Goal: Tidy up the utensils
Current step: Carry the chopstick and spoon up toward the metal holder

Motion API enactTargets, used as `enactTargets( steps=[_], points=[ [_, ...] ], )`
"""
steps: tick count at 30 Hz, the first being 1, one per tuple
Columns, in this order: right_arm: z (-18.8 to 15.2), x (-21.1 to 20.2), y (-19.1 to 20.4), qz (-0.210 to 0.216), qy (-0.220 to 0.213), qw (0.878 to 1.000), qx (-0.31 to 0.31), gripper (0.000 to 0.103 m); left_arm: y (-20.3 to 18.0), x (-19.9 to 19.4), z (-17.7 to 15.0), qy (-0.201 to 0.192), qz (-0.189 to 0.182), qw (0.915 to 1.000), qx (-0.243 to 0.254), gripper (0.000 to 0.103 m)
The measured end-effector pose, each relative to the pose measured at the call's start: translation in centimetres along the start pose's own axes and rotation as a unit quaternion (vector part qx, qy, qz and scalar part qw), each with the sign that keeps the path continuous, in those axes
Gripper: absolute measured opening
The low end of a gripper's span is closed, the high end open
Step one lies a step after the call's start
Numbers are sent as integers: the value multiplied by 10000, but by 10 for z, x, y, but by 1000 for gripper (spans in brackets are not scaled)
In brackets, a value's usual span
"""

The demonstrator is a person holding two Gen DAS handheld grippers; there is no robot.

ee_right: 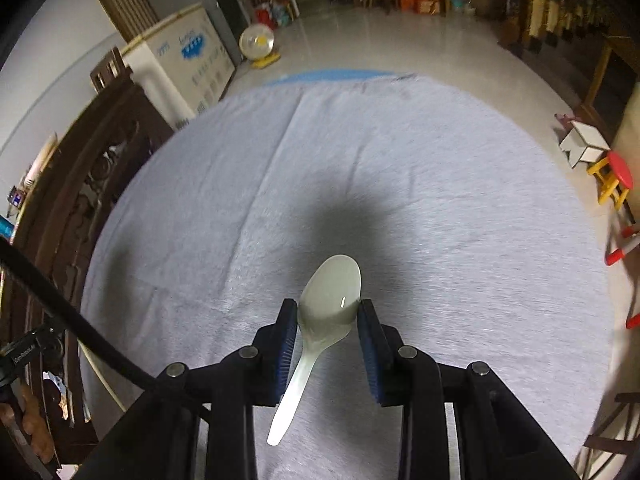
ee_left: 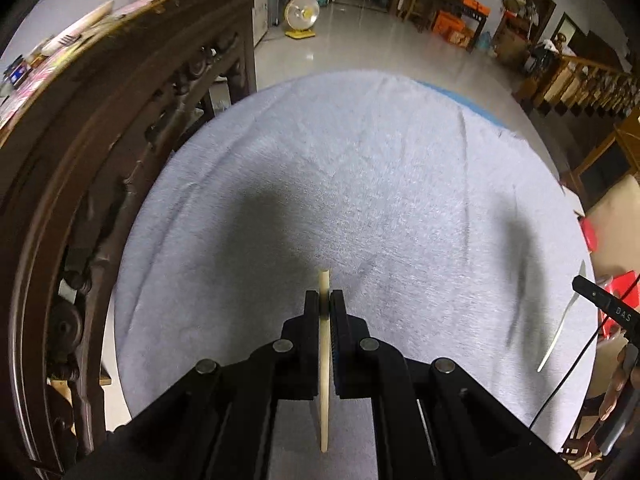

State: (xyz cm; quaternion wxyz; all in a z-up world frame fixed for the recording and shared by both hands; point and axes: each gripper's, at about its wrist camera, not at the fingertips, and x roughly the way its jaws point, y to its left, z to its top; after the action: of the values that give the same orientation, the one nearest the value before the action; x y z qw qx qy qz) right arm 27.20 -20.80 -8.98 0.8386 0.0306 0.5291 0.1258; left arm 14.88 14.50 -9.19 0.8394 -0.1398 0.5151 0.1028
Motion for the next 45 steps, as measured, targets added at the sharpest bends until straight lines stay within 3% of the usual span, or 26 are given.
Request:
enactTargets(
  steps=[14,24,34,45],
  points=[
    [-49,-95,-22,-246,-1396,9899,-49,33,2,-62,-31,-547,-161,9981,-219,5],
    [-94,-156,-22,-79,-2009,9796,-18,33,5,-93,-45,-873,-281,9953,-296,5],
    [-127,-192,2,64,-2386,9708,-241,33,7,-119,-56,-1157,-337,9925,-186,5],
    [-162,-223,19,224,-2718,9613,-397,33,9,-175,-82,-1705,-554,9838,-7,5]
  ],
)
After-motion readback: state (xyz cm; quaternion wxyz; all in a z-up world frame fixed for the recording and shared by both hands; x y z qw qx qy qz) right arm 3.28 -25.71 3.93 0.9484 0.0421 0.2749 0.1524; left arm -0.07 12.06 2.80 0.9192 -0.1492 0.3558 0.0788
